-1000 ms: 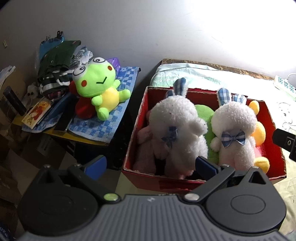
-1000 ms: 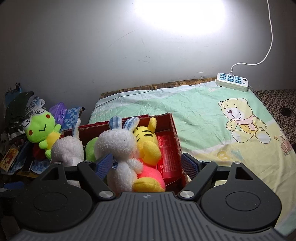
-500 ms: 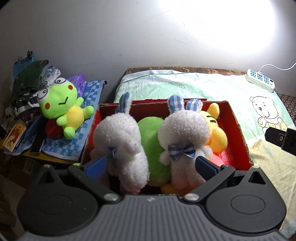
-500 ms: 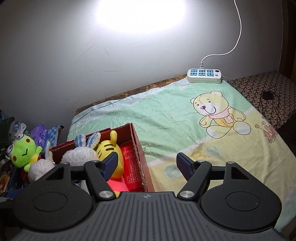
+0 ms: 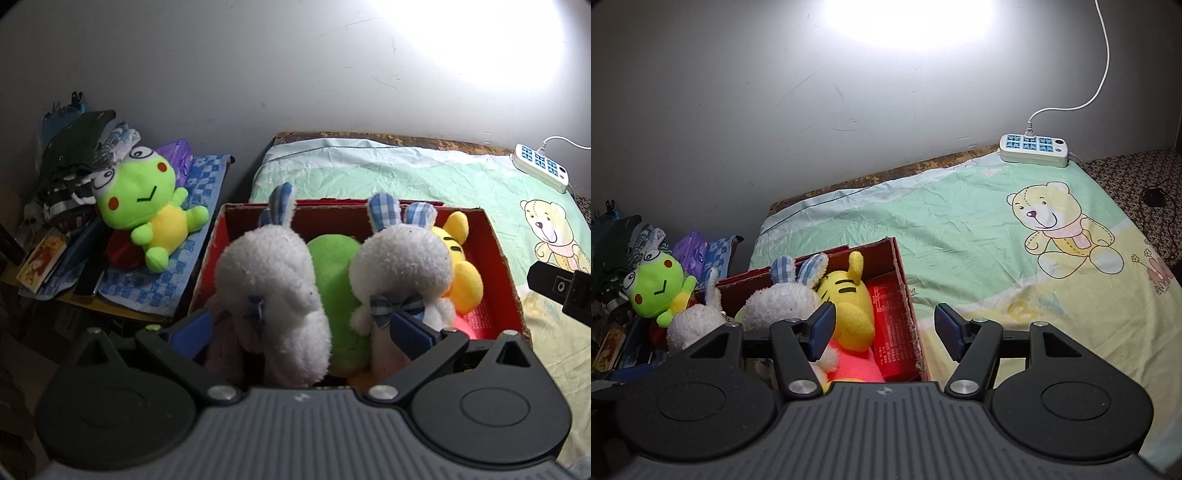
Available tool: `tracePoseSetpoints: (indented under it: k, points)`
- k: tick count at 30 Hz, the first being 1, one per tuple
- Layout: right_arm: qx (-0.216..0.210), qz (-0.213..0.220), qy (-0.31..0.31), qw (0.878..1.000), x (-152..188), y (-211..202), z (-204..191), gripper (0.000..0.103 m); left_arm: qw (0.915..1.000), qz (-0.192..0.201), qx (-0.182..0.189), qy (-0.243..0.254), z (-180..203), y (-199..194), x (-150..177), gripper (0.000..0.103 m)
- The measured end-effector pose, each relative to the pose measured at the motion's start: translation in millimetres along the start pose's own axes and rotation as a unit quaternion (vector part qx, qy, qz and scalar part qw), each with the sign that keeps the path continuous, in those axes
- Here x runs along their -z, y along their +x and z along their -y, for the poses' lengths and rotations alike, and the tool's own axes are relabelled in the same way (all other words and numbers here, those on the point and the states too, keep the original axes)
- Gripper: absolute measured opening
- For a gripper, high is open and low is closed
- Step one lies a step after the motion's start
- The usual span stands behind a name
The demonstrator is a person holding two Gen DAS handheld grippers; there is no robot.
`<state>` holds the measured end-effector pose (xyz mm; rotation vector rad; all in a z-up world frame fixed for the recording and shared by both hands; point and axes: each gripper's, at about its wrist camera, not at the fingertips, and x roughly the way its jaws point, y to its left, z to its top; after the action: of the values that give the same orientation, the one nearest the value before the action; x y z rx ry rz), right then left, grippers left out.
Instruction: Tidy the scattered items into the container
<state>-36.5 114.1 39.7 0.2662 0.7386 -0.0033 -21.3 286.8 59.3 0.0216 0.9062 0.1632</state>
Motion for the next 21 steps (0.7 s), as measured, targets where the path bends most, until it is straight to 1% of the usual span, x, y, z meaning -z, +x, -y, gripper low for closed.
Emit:
tracePoseSetpoints:
  k: [5,9,14,21]
  points:
    - [-0.016,-0.001,-0.025,1.0,3,1,-20,0.063,0.9998,-0.006,-0.011,-0.016,-21,1,6,0.102]
    - [-0.026,-0.007,-0.039,0.999,7,3,-34,0.063,0.9997,-0.011,-0.007,-0.022,-33,2,10,0.102]
    - [-0.031,-0.009,-0.052,0.998,12,1,-46,0.063,0.9995,-0.008,-0.014,-0.028,-44,0,13,0.102]
    - [-0.035,-0.011,-0.067,0.997,19,-1,-60,0.063,0.9995,-0.01,-0.012,-0.028,-53,0,19,0.102]
